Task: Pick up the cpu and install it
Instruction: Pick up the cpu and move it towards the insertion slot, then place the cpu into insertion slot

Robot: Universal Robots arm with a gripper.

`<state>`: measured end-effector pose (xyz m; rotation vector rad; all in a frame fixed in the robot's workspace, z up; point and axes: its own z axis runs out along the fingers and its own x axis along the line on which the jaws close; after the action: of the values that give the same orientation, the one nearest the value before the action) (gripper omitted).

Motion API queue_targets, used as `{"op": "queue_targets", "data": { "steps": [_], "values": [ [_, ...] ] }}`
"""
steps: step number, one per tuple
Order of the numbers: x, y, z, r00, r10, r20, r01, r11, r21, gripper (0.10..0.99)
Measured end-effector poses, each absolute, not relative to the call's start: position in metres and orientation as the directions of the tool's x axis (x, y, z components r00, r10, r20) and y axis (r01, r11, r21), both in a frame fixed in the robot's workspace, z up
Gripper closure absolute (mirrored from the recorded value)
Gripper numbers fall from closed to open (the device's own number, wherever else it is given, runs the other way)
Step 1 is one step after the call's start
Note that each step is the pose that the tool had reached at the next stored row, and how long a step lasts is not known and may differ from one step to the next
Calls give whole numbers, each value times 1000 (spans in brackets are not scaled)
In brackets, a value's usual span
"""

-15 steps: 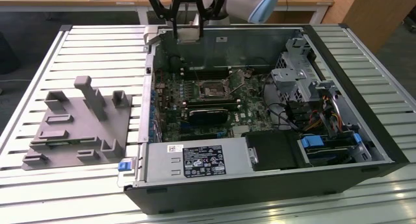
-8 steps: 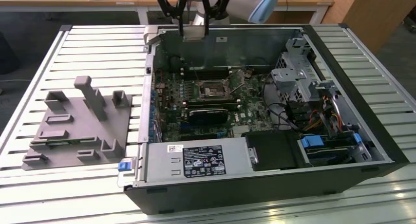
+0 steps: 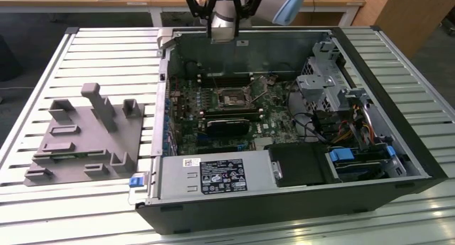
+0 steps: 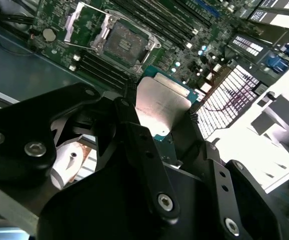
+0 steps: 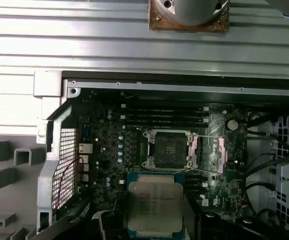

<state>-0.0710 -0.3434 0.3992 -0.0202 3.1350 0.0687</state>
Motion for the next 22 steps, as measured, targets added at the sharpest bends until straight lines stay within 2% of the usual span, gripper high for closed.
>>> {"op": "queue_targets", "data": {
  "steps": [15,22],
  "values": [
    [-50,-340,398,-1000,6,-6,5,999,38,557],
    [-49,-340,397,-994,111,-6,111,993,36,557]
  ]
}}
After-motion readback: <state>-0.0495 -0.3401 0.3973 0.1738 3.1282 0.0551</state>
